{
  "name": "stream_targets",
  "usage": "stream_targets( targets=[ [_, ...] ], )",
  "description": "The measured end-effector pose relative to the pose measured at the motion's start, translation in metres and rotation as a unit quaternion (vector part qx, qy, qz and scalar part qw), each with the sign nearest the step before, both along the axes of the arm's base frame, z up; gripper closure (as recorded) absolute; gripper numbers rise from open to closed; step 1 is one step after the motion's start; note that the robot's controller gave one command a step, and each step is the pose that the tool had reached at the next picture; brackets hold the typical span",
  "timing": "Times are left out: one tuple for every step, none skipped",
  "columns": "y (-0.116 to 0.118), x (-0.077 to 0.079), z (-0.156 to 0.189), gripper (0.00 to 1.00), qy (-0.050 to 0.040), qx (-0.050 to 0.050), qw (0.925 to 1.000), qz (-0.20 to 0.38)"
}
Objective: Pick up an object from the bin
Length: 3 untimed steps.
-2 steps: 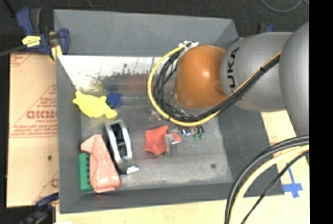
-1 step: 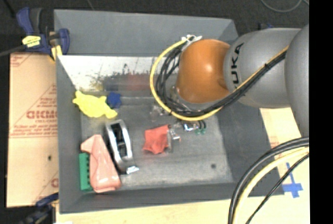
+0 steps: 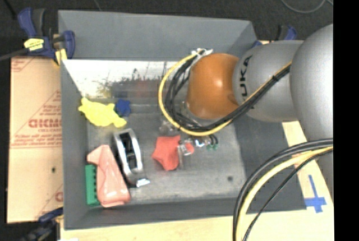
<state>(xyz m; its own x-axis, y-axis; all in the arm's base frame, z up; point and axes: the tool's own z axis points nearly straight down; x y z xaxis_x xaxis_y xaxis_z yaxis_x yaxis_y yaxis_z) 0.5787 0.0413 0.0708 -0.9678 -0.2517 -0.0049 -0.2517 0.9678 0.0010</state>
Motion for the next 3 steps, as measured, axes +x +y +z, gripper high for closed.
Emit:
stream_targets(
  targets=[
    [-0.0019, 0.0025, 0.0004, 1.00, -0.0039, 0.000, 0.9966, 0.082],
    [-0.0019, 0.0025, 0.0004, 1.00, -0.0038, 0.001, 0.9966, 0.082],
    [-0.0019, 0.0014, 0.0038, 1.00, -0.0023, 0.001, 0.9967, 0.081]
  ],
)
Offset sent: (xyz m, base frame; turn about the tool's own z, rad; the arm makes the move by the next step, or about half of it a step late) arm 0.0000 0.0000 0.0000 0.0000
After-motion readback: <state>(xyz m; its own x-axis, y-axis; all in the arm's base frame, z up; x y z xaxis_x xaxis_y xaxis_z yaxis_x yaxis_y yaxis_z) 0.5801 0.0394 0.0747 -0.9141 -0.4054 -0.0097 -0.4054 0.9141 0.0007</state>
